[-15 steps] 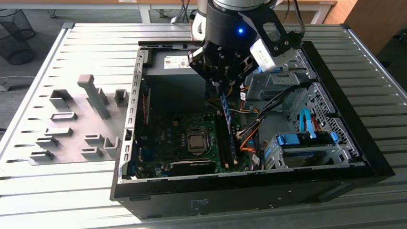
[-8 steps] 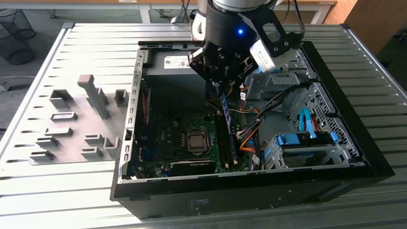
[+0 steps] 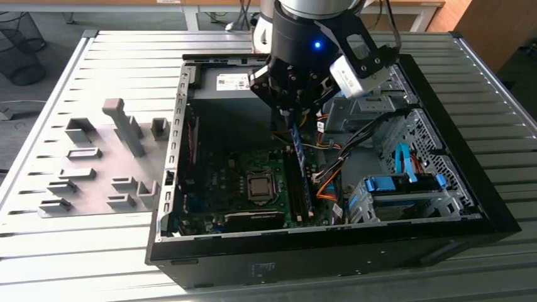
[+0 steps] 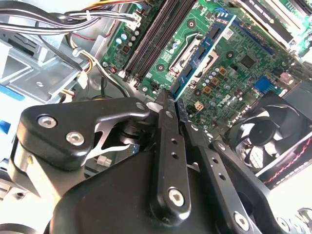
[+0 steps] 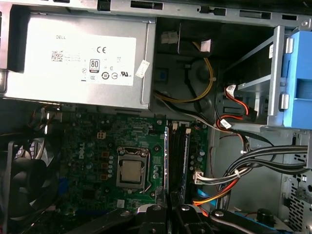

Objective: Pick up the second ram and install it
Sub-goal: 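Insert the second ram into the second slot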

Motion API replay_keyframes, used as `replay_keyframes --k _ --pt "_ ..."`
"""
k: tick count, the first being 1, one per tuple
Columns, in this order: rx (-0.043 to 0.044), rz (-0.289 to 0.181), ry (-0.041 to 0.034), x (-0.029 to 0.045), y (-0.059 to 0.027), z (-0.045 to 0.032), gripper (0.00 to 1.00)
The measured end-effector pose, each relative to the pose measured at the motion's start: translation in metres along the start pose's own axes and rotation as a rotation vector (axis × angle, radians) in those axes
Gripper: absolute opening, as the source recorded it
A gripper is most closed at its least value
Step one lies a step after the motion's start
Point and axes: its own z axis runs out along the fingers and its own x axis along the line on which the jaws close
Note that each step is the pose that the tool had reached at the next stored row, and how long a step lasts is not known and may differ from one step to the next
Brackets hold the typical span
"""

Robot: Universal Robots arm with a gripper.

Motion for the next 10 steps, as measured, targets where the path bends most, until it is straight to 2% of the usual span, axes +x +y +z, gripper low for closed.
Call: replay_keyframes --k 10 --pt "0.0001 0.024 0.0003 -0.0005 -0.0008 0.0179 0.14"
